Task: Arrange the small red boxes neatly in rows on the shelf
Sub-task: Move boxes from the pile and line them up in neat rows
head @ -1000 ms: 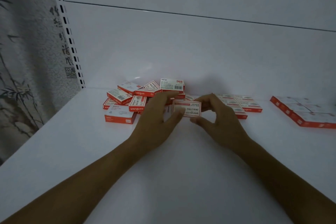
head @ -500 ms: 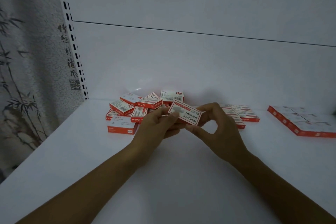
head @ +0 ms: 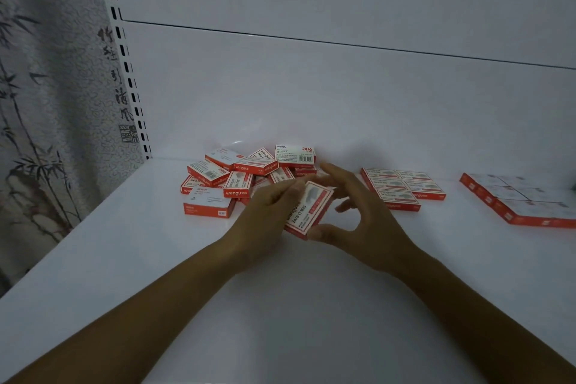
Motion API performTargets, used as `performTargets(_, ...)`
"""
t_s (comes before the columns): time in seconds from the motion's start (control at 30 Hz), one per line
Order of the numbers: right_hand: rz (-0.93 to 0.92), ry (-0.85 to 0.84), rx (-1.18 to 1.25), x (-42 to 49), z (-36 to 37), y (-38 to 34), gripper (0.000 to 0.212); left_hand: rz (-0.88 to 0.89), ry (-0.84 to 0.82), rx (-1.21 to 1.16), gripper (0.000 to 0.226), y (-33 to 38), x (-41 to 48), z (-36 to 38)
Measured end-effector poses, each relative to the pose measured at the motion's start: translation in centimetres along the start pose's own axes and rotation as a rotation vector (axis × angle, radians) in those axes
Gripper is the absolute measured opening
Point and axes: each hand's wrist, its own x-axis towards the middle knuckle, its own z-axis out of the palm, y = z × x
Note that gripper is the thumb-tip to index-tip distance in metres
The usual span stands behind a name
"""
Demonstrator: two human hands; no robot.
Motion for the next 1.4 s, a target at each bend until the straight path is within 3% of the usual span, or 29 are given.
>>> performTargets(0.27, 0.048, -0.142, 0.032, -0.5, 0.3, 0.4, 0.063, -0.137, -0.003, 0.013, 0.034, 0.1, -0.1, 0.2)
performTargets(0.33, 0.05, -0.179, -0.066, -0.4, -0.2, -0.2, 0.064, -0.158, 0.022, 0.013, 0.034, 0.3, -0.3, 0.5)
performTargets(0.47, -0.034, -0.259, -0.408, -0.4, -2.6, -1.3, 0.071, -0.039, -0.015, 0.188, 0.035, 1.3, -0.2, 1.1)
performTargets(0.63, -0.125, -0.137, -0.588, -2.3, -7.1, -0.5, 0.073, 0.079, -0.05, 0.28, 0.032, 2.5, 1.3, 5.0)
performTargets(0.77, -0.057, -0.034, -0.64, -4.5, -11.2, 2.7, 0.074, 0.063, -0.105, 0.281, 0.031, 2.9, 2.9, 10.5)
performTargets(0.93, 0.045, -0.106, -0.738, -7.6, -17.0, 6.4, 0.074, 0.124, -0.144, 0.427, 0.022, 2.0, 4.8, 16.6)
performTargets(1.07, 0.093, -0.136, -0.783, -8.6, -20.5, 8.3, 0.069, 0.219, -0.09, 0.705, 0.04, -0.1, 6.9, 19.0)
performTargets(1.2, 0.072, -0.05, -0.721, -7.7, -21.1, 10.3, 0.068, 0.308, 0.046, 0.921, 0.044, -1.3, 7.7, 19.8)
performTargets(1.4, 0.084, 0.014, -0.724, -7.5, -18.9, 14.0, 0.076, 0.266, 0.042, 1.004, 0.044, -1.9, 8.0, 19.9)
